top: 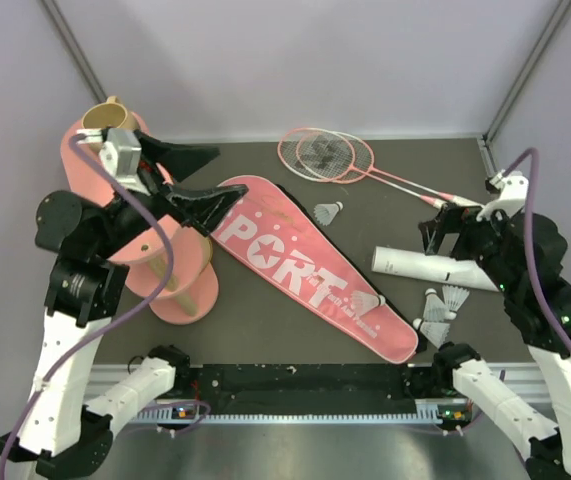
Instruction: Pack up the badminton gear
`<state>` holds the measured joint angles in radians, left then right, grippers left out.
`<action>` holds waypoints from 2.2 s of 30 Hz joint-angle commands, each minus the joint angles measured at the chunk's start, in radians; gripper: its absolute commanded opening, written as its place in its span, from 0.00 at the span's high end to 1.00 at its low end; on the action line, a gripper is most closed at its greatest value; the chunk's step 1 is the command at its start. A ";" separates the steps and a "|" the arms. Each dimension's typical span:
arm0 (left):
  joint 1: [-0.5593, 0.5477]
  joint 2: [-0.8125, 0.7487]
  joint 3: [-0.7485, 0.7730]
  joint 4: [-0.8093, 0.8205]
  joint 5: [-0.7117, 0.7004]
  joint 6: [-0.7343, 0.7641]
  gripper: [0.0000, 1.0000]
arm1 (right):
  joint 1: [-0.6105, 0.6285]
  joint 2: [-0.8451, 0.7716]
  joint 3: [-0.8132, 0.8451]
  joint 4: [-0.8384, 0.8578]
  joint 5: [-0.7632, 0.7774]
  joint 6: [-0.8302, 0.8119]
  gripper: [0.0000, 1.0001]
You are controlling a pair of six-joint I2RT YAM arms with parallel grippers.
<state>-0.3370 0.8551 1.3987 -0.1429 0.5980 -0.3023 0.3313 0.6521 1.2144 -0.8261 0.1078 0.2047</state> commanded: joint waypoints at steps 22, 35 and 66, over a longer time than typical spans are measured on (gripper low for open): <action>-0.277 0.084 -0.196 0.032 -0.087 0.124 0.04 | 0.185 0.497 -0.147 -0.125 0.185 -0.327 0.04; -0.298 -0.071 -0.345 0.203 -0.036 0.098 0.04 | 0.201 0.754 -0.138 0.008 0.311 -0.352 0.12; -0.382 -0.048 -0.395 0.247 -0.083 0.074 0.05 | -0.874 0.469 -0.384 0.047 0.099 0.776 0.01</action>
<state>-0.7155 0.7979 1.0073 0.0376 0.4831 -0.2096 -0.4702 1.0943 0.8566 -0.8917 0.2852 0.9676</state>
